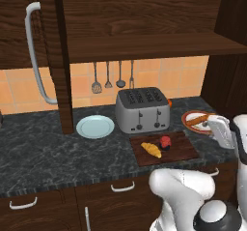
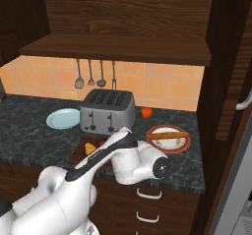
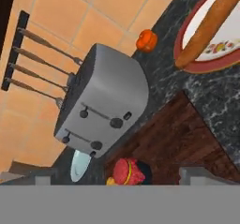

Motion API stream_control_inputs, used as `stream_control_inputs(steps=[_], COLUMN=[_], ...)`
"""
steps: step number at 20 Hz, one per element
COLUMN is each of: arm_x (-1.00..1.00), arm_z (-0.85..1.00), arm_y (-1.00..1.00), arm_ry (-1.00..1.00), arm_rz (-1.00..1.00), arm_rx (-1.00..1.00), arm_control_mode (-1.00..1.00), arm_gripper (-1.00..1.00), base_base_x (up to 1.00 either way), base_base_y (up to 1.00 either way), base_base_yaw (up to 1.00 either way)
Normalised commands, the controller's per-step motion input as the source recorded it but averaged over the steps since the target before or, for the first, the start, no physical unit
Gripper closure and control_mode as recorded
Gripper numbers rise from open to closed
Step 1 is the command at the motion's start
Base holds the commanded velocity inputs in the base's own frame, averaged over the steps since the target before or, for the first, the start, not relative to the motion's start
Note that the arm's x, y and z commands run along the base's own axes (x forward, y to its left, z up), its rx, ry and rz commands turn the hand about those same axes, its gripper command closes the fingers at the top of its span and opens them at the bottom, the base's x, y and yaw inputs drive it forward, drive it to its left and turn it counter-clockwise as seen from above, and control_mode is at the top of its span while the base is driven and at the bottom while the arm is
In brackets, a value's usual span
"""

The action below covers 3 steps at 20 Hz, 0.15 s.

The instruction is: From the different types of pastries on the counter, select a croissant and place it on the cutting board. Then retrieve a jar of jam from the cabinet and place it alongside the croissant on the cutting board.

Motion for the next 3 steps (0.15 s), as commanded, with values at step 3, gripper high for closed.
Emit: stream_control_inputs(steps=[3], arm_x=[-0.82], arm_z=[1.00], arm_y=[0.01], arm_ry=[0.43], arm_rz=[-0.24], arm_rx=[-0.20], arm_control_mode=[-1.00], arm_gripper=[-1.00], base_base_x=[0.00], base_base_y=[0.00], base_base_yaw=[0.00])
